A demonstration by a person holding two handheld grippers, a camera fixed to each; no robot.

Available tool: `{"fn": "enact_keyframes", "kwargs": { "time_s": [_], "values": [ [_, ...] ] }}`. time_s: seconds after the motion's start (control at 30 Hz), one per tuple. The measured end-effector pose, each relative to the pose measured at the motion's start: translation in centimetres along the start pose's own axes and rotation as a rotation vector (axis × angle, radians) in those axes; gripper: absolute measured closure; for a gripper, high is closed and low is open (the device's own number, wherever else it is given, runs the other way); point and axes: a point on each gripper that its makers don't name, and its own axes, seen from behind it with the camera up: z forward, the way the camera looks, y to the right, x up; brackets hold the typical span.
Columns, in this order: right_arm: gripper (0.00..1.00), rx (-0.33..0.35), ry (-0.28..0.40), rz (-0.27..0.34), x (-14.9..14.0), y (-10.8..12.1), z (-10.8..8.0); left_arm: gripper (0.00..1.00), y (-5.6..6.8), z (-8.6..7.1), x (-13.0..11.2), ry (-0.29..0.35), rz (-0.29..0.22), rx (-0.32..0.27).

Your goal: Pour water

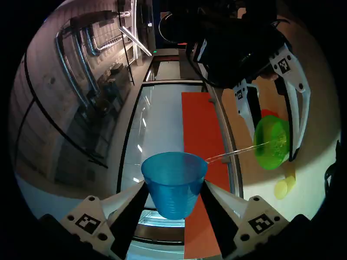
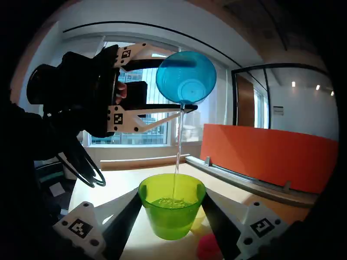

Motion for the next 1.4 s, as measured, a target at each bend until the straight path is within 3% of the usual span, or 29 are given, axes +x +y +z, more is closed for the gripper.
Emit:
{"fn": "enact_keyframes", "kwargs": {
  "time_s": [0.5, 0.9, 1.1, 1.4],
  "values": [
    [0.1, 0.0, 0.006, 0.002, 0.1, 0.0, 0.1, 0.19, -0.5, 0.1, 0.1, 0.004, 0.076, 0.015],
    [0.1, -0.002, 0.006, 0.005, -0.1, 0.1, 0.0, 0.19, -0.4, 0.3, 0.0, 0.007, 0.048, 0.011],
    [0.1, -0.007, 0.007, 0.005, 0.0, 0.3, -0.1, 0.2, 0.1, 0.5, -0.4, -0.004, -0.055, -0.001],
    [0.1, -0.015, 0.018, 0.012, 0.2, 0.6, -0.4, 0.2, 0.9, 1.0, -1.2, -0.027, -0.325, -0.023]
  ]
}}
